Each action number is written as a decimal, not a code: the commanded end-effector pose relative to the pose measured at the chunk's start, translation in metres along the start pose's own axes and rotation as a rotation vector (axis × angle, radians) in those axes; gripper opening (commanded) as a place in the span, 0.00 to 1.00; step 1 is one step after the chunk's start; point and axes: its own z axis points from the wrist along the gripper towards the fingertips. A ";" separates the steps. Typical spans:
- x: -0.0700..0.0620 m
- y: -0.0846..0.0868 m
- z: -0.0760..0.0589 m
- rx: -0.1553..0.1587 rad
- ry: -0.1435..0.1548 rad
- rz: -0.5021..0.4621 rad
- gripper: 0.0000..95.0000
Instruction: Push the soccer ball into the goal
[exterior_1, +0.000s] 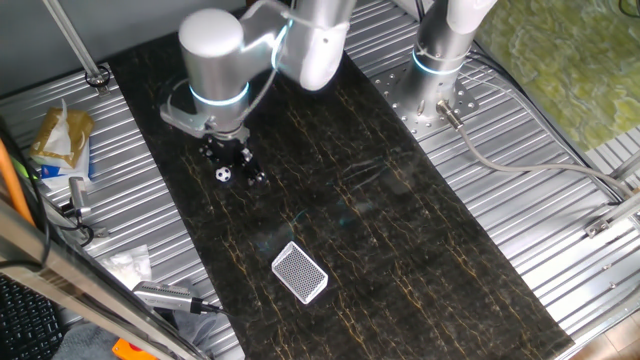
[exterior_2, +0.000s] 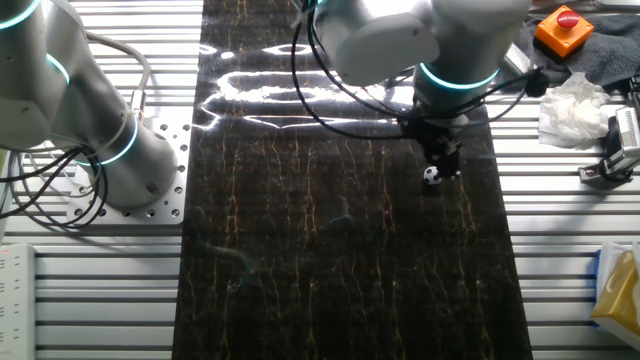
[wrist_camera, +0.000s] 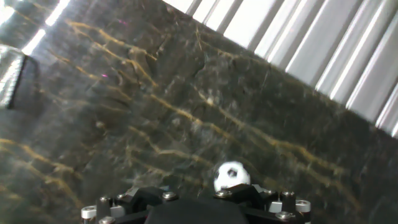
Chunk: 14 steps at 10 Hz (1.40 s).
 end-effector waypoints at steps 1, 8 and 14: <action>-0.002 0.000 0.000 -0.002 -0.008 -0.064 1.00; -0.006 -0.006 0.016 0.008 -0.036 -0.158 1.00; -0.007 -0.008 0.023 0.000 -0.041 -0.158 1.00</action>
